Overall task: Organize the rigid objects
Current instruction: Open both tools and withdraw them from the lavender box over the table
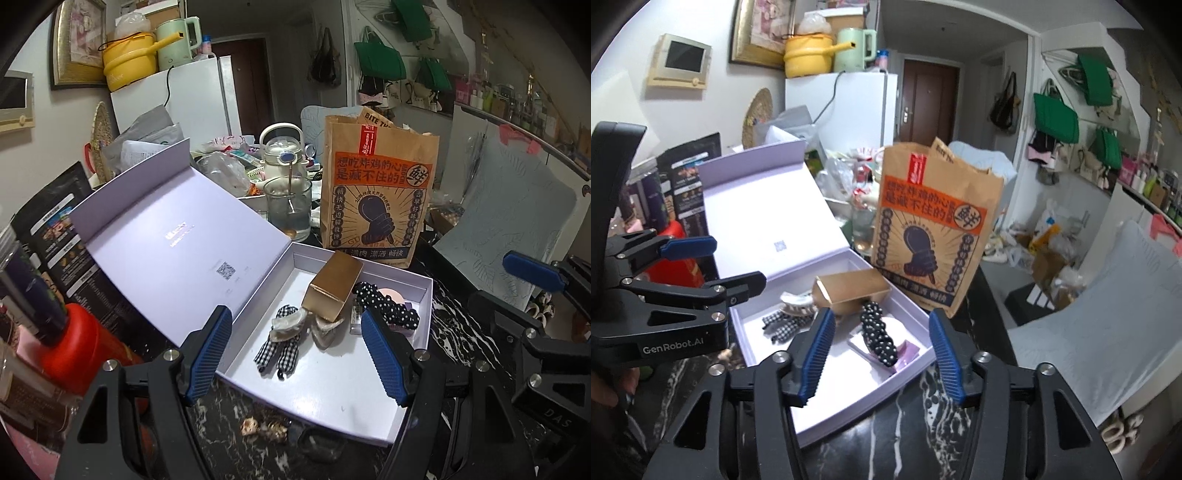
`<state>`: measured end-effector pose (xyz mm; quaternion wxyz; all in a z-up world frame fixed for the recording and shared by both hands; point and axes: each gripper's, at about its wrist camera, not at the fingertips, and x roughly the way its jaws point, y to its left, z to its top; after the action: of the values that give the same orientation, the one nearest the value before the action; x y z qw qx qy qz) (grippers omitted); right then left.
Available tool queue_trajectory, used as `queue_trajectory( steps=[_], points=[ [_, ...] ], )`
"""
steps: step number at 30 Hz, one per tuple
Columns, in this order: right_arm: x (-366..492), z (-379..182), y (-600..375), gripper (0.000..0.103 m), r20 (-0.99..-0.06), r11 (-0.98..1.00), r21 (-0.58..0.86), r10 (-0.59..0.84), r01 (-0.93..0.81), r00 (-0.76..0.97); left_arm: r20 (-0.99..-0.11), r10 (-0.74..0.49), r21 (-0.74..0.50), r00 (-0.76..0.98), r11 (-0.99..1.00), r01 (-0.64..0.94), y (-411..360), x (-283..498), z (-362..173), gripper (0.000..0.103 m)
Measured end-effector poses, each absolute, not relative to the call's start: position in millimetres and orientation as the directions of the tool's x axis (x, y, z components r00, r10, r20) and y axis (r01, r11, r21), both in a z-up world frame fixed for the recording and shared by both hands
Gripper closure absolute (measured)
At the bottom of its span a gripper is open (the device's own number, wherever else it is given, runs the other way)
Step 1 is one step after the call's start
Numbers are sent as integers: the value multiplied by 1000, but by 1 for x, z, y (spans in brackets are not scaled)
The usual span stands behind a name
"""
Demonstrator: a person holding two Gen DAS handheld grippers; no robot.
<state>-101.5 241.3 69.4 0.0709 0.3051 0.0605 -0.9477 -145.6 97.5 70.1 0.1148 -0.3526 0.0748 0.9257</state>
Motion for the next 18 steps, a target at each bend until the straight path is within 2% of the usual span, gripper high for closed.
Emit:
queue_trajectory(
  steps=[1,3,4,5,8,18],
  points=[
    [-99,71,240,41,-582,-982,-75,-95,170,-807,-669,157,59,-726,-963,-262,96,-143,71,30],
    [-92,77,237,32,-566,-982,-84,-94,170,-819,-667,152,60,-730,-965,-255,92,-138,73,19],
    [-88,79,236,32,-558,-981,-86,-95,171,-824,-664,155,58,-732,-965,-257,90,-135,74,5],
    [-85,81,235,32,-553,-981,-88,-97,174,-827,-660,159,55,-734,-964,-258,89,-132,75,0],
    [-75,87,230,27,-540,-978,-92,-109,188,-835,-652,152,55,-743,-967,-247,83,-123,78,0],
    [-48,90,213,26,-518,-968,-96,-149,230,-842,-643,130,60,-754,-974,-219,64,-92,83,0]
  ],
)
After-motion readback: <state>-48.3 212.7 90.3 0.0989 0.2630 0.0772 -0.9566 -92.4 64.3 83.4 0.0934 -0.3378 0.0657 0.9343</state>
